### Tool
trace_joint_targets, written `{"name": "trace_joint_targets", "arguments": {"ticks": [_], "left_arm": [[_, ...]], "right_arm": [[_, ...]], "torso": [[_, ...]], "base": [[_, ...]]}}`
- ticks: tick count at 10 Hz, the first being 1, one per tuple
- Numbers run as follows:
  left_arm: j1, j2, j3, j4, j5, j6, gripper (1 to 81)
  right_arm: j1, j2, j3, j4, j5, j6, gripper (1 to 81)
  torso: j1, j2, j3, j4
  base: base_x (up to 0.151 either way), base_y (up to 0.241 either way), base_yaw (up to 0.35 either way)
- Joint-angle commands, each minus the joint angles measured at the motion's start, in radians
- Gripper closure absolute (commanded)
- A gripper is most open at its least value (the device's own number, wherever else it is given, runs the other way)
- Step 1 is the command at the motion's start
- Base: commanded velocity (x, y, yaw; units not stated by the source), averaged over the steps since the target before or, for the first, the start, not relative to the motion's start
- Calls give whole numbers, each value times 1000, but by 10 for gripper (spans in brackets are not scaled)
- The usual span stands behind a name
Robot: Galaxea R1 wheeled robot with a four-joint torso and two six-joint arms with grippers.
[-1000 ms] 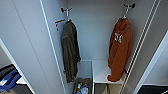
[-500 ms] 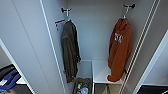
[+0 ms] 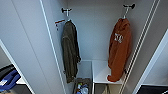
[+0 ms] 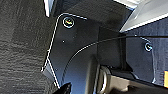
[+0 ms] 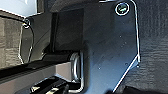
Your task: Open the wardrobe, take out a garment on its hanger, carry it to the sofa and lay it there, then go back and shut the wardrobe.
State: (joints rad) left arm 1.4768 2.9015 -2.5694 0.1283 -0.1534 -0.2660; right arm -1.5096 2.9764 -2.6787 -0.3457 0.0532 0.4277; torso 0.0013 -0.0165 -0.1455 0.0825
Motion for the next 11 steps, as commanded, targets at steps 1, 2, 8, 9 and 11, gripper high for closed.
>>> {"name": "trace_joint_targets", "arguments": {"ticks": [1, 2, 8, 9, 11], "left_arm": [[-32, -7, 0, 8, 51, 4, 10], [-32, -5, 0, 8, 51, 4, 10], [-29, -1, -2, 10, 51, 5, 10], [-29, 1, -2, 16, 61, 4, 10], [-29, 1, -6, 16, 71, 5, 10]], "right_arm": [[36, -8, -1, -12, -52, -1, 10], [38, -8, -1, -12, -52, -1, 10], [83, -17, -22, -160, -61, -64, 10], [106, -12, -30, -291, -61, -149, 10], [185, 23, -57, -489, -189, -197, 10]], "torso": [[0, 0, 0, 0], [0, 0, 0, 0], [-1, -2, 1, 0], [-1, -1, 1, 0], [-1, -1, 1, 0]], "base": [[-65, 0, 0], [-68, 0, 0], [-36, 0, 0], [0, 0, 0], [0, 0, 0]]}}
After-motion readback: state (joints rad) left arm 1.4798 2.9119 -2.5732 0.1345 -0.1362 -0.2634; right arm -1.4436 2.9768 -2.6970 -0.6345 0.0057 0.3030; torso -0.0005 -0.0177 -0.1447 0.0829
